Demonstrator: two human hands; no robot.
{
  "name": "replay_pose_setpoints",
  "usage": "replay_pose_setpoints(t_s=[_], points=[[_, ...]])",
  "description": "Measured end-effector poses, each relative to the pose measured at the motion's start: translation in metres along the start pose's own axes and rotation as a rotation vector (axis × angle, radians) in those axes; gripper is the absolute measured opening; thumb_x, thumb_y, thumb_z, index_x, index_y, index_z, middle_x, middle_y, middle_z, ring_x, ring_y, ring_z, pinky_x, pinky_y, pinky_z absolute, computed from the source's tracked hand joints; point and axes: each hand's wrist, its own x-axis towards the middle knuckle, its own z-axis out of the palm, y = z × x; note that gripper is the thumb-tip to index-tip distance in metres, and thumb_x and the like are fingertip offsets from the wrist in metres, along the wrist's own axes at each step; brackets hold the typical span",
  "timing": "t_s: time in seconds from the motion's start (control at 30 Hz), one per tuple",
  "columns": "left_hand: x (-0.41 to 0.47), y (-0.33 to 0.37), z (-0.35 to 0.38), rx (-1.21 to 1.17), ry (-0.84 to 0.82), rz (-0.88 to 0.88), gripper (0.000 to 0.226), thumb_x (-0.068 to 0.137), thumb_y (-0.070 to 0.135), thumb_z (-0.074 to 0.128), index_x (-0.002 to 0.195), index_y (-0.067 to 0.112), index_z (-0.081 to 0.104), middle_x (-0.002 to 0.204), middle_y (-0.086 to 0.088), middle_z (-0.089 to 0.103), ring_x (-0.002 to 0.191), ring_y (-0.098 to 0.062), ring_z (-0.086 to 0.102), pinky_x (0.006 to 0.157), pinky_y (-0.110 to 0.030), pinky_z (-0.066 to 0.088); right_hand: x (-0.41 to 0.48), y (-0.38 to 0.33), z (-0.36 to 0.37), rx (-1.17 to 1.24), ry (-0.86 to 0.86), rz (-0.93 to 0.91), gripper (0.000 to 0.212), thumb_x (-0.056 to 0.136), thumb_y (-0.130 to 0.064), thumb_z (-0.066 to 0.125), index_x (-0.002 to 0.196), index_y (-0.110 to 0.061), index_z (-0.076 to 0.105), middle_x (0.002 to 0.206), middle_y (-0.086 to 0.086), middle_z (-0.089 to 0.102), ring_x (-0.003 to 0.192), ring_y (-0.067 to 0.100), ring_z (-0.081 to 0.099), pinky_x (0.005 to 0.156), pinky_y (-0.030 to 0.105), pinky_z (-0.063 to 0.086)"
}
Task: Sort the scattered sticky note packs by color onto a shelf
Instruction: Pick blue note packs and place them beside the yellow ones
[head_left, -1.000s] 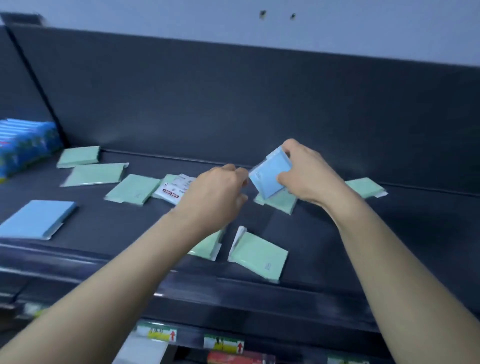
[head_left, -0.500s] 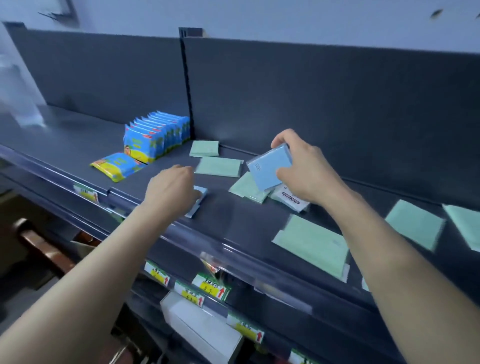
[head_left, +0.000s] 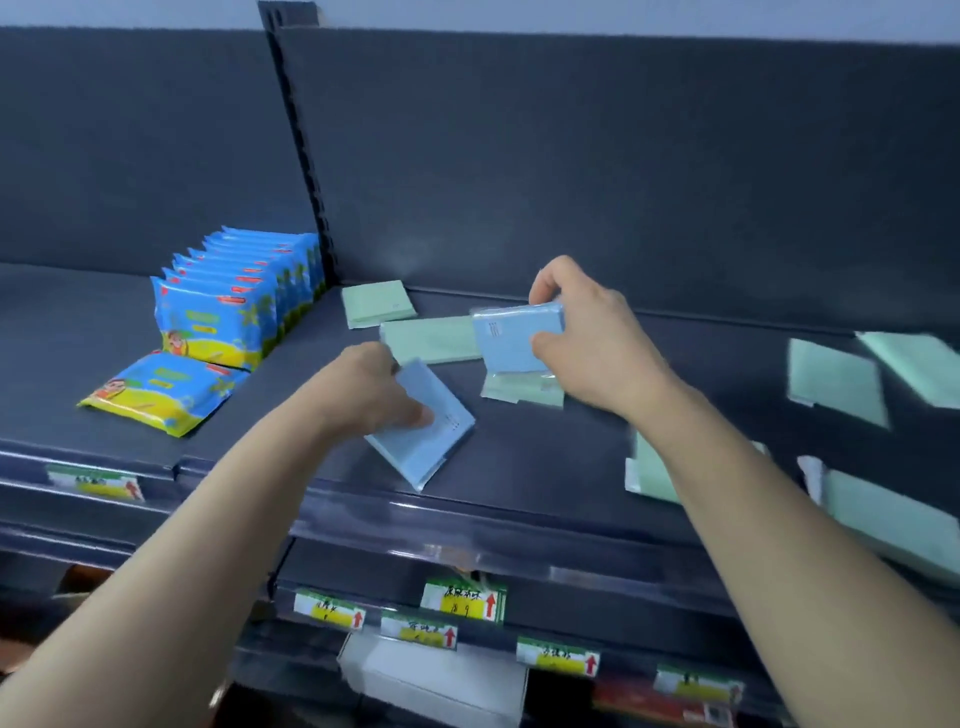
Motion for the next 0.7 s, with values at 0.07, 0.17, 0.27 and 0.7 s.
replay_pose_setpoints(t_s=[0.07, 0.17, 0.27, 0.7], points=[[-0.001, 0.016, -0.004, -0.037, 0.069, 0.143, 0.024, 0.077, 0.023, 0.072, 0.083, 0.012, 0.052, 0.079, -0.002, 0.054, 0.065, -0.014, 0.048, 0.052, -0.028, 0.034, -0.008, 0.009, -0.01, 0.003, 0.086, 0.058, 0.027, 0.082, 0.001, 0.045, 0.097, -0.021, 0.042, 0.099, 0.002, 0.055, 0.074, 0.02, 0.047, 0.052, 0.032, 0.04], [-0.01, 0.053, -0.005, -0.135, 0.164, 0.352, 0.022, 0.08, 0.019, 0.069, 0.084, 0.01, 0.05, 0.075, 0.001, 0.051, 0.063, -0.012, 0.045, 0.051, -0.028, 0.032, -0.027, 0.026, -0.033, -0.005, 0.265, 0.145, 0.026, 0.08, 0.002, 0.044, 0.095, -0.02, 0.044, 0.097, 0.006, 0.057, 0.082, 0.023, 0.05, 0.054, 0.033, 0.045], [-0.023, 0.087, 0.007, -0.297, 0.151, 0.517, 0.021, 0.079, 0.016, 0.07, 0.087, 0.011, 0.051, 0.079, 0.001, 0.057, 0.068, -0.014, 0.054, 0.056, -0.029, 0.039, -0.051, 0.042, -0.057, -0.06, 0.368, 0.209, 0.026, 0.083, 0.0, 0.047, 0.099, -0.021, 0.049, 0.099, 0.002, 0.058, 0.088, 0.023, 0.052, 0.057, 0.031, 0.045], [-0.237, 0.286, 0.177, -0.42, -0.459, 1.156, 0.02, 0.078, 0.007, 0.071, 0.069, 0.02, 0.06, 0.065, 0.007, 0.058, 0.054, 0.002, 0.05, 0.05, -0.009, 0.038, -0.371, 0.128, -0.227, -0.363, 0.777, 0.681, 0.024, 0.084, -0.003, 0.055, 0.102, -0.017, 0.06, 0.104, 0.003, 0.064, 0.095, 0.024, 0.055, 0.075, 0.028, 0.038]])
